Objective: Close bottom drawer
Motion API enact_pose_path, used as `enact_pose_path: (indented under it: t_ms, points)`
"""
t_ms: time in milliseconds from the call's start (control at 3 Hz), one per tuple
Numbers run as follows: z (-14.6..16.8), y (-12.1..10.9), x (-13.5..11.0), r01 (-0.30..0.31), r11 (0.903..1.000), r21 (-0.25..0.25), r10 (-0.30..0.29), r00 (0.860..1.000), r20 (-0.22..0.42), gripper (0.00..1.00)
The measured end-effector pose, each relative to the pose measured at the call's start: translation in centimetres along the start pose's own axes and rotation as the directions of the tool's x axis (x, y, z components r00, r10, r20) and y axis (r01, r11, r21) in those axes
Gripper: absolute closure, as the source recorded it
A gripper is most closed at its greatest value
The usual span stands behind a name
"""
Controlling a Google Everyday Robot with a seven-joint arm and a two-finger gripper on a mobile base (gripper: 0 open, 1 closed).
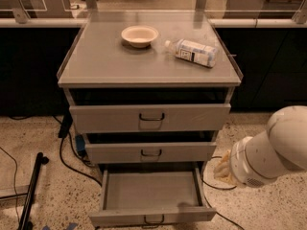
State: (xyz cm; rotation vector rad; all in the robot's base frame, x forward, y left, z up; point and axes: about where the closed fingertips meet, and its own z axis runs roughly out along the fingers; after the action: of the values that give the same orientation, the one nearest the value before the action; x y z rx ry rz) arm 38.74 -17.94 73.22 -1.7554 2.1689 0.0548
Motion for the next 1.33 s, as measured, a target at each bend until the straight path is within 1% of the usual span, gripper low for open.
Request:
enact_pose_path:
  t_ms: [333, 667, 1000, 1333]
  points:
    - [0.0, 0.0, 0.0, 0.000, 1.0000, 0.000, 0.000, 1.000, 0.000, 1.00]
    - [0.0, 0.0, 0.0, 0.000, 1.0000, 0.000, 0.000, 1.000, 0.000, 1.00]
    - [3.4, 0.0, 0.4, -0.029, 0.9991, -0.031, 0.029, 1.000, -0.002, 1.00]
    - [9.0, 0.4, 1.6, -0.062, 0.9960, -0.064, 0.064, 0.998, 0.020, 1.00]
